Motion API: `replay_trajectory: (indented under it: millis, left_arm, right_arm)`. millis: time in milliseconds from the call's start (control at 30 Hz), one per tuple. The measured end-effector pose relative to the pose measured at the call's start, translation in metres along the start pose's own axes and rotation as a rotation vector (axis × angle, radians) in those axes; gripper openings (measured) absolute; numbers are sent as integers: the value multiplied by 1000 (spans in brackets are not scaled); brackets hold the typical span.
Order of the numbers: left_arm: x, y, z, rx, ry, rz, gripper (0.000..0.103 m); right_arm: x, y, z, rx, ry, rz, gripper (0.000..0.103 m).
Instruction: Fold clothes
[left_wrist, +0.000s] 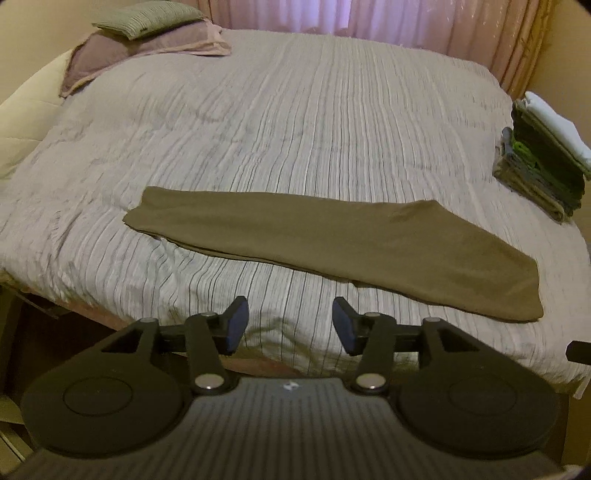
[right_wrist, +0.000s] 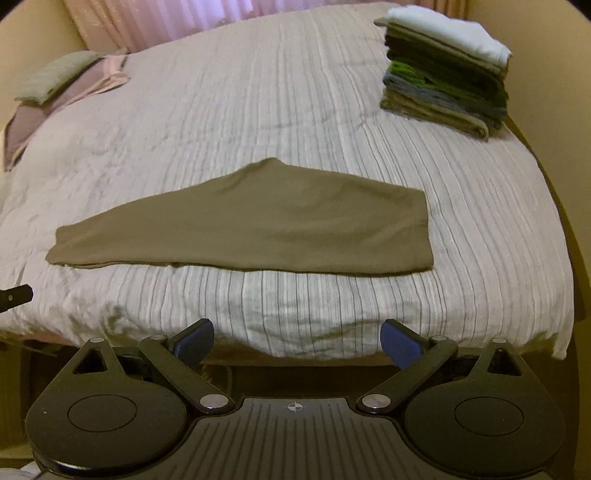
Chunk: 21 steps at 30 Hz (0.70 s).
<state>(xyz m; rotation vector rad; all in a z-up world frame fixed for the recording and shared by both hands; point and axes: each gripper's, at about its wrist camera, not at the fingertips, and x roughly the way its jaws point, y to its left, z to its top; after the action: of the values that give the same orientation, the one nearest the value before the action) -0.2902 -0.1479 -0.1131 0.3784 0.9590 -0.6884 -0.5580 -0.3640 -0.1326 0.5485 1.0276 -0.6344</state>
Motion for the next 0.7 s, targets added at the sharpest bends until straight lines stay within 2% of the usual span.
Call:
replay_trajectory:
  millis: [333, 700]
  left_arm:
    - [-25, 0, -27, -44, -2, 39, 47]
    - [-33, 2, -49, -67, 14, 64, 47]
  right_arm:
    - [-13, 5, -15, -104, -26, 19, 99]
    - [-15, 5, -24, -127, -11, 40, 99]
